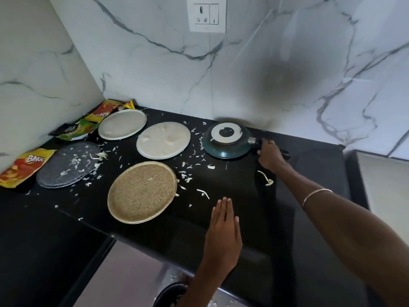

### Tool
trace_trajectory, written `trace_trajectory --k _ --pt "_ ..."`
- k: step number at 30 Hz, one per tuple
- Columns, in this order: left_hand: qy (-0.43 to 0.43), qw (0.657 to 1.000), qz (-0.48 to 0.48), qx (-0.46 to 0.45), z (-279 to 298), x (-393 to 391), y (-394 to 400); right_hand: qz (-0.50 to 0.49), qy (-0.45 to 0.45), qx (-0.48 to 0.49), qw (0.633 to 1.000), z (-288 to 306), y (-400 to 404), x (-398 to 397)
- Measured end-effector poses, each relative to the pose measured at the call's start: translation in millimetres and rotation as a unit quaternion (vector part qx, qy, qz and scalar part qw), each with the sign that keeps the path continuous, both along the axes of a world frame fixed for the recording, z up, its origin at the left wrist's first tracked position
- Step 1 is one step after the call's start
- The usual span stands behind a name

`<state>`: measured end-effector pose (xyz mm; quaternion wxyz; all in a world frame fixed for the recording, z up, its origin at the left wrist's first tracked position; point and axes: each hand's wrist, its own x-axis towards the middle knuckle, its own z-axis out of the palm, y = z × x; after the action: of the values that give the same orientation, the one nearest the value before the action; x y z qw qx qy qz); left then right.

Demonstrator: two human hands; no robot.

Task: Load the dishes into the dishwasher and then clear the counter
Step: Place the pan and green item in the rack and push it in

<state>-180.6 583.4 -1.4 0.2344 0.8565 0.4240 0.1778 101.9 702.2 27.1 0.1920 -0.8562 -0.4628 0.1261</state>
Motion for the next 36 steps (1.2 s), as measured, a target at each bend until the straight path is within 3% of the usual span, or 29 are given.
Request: trace_trajectory --k 8,13,19,29,32,36 --pt "-0.001 1.000 0.003 -0.019 -10 -6 3 0.008 -0.081 -0.010 0.997 -4 11 7" --pt "0.005 0.999 0.000 -0.035 -5 0 -7 -0.025 -0.062 -0.031 0.997 8 1 3" --pt "0.005 0.999 -0.017 -0.029 10 16 -29 -0.037 -0.049 0.022 0.998 29 -49 -4" --pt "-0.013 0.998 -0.053 0.003 43 38 -122 -0.082 -0.037 0.057 0.994 82 -217 13" --pt "-0.029 0.996 -0.071 0.034 57 40 -176 -0.114 -0.022 0.046 0.992 98 -294 14" --pt "-0.066 0.994 -0.087 0.011 76 38 -262 -0.154 -0.002 0.039 0.987 118 -414 8"
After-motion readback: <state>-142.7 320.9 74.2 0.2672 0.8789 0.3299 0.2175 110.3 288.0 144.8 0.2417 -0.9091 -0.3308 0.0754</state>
